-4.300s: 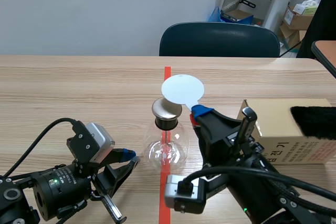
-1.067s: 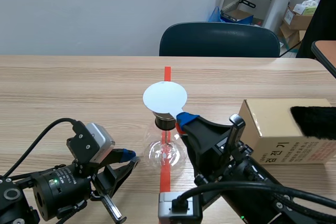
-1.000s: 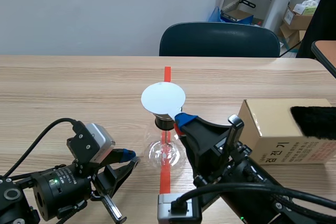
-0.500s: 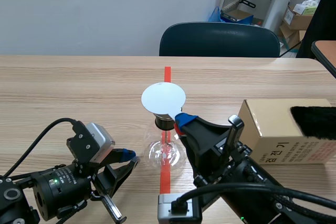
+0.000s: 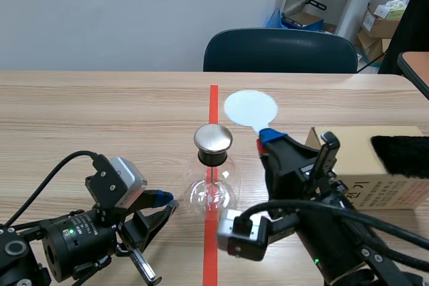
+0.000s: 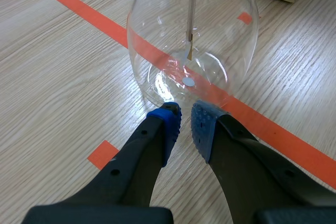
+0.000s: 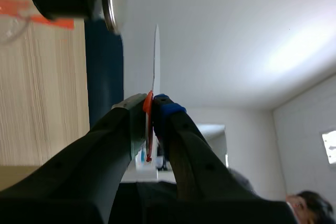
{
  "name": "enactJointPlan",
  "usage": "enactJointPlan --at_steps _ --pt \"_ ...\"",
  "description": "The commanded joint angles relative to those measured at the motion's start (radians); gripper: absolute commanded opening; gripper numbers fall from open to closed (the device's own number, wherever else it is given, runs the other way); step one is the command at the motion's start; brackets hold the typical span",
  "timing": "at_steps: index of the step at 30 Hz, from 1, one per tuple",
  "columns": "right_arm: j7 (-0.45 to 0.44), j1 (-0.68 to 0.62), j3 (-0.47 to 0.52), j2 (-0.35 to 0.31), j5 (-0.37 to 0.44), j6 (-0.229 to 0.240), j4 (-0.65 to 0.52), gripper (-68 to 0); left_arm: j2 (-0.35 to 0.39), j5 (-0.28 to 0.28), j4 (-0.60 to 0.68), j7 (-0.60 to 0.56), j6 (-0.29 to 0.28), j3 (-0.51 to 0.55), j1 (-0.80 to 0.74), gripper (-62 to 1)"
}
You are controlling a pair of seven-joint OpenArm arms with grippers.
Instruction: Do the electroscope experiment
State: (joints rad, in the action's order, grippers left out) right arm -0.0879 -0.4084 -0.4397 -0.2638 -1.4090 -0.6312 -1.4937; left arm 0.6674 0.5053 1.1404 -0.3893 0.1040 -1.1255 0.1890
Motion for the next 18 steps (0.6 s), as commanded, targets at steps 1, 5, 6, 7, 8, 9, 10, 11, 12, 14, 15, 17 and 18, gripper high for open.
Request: enactJointPlan --at_steps 1,5,6,7,8,9,10,11,12,14,15,17,18 --pt "0.042 0.009 0.006 -0.016 0.003 -0.011 -0.026 -66.5 -0.007 -0.001 0.016 -0.01 -0.001 -0.002 0.005 -50.9" --pt "0.169 0.009 0.006 -0.016 0.003 -0.011 -0.026 -66.5 -0.007 -0.001 0.016 -0.011 -0.001 -0.002 0.005 -50.9" --pt "0.198 0.009 0.006 -0.016 0.003 -0.011 -0.026 -66.5 -0.007 -0.001 0.016 -0.011 -0.001 -0.002 0.005 -50.9" --pt "0.227 0.009 0.006 -0.016 0.003 -0.011 -0.026 -66.5 -0.007 -0.001 0.016 -0.011 -0.001 -0.002 0.005 -50.9" --pt "0.249 0.009 0.006 -0.016 0.003 -0.011 -0.026 -66.5 -0.007 -0.001 0.016 -0.011 -0.001 -0.002 0.005 -50.9" --pt "0.273 0.009 0.006 -0.016 0.003 -0.011 -0.026 -66.5 -0.007 -0.001 0.016 -0.011 -0.001 -0.002 0.005 -50.9" --pt "0.293 0.009 0.006 -0.016 0.003 -0.011 -0.026 -66.5 -0.007 -0.001 0.016 -0.011 -0.001 -0.002 0.005 -50.9" --pt "0.313 0.009 0.006 -0.016 0.003 -0.011 -0.026 -66.5 -0.007 -0.001 0.016 -0.011 -0.001 -0.002 0.005 -50.9" --pt "0.33 0.009 0.006 -0.016 0.003 -0.011 -0.026 -66.5 -0.007 -0.001 0.016 -0.011 -0.001 -0.002 0.005 -50.9" --pt "0.36 0.009 0.006 -0.016 0.003 -0.011 -0.026 -66.5 -0.007 -0.001 0.016 -0.011 -0.001 -0.002 0.005 -50.9" --pt "0.372 0.009 0.006 -0.016 0.003 -0.011 -0.026 -66.5 -0.007 -0.001 0.016 -0.01 -0.001 -0.002 0.005 -50.9" --pt "0.391 0.009 0.006 -0.016 0.003 -0.011 -0.026 -66.5 -0.007 -0.001 0.016 -0.01 -0.001 -0.002 0.005 -50.9" --pt "0.4 0.009 0.006 -0.016 0.003 -0.011 -0.026 -66.5 -0.007 -0.001 0.016 -0.01 -0.001 -0.002 0.005 -50.9"
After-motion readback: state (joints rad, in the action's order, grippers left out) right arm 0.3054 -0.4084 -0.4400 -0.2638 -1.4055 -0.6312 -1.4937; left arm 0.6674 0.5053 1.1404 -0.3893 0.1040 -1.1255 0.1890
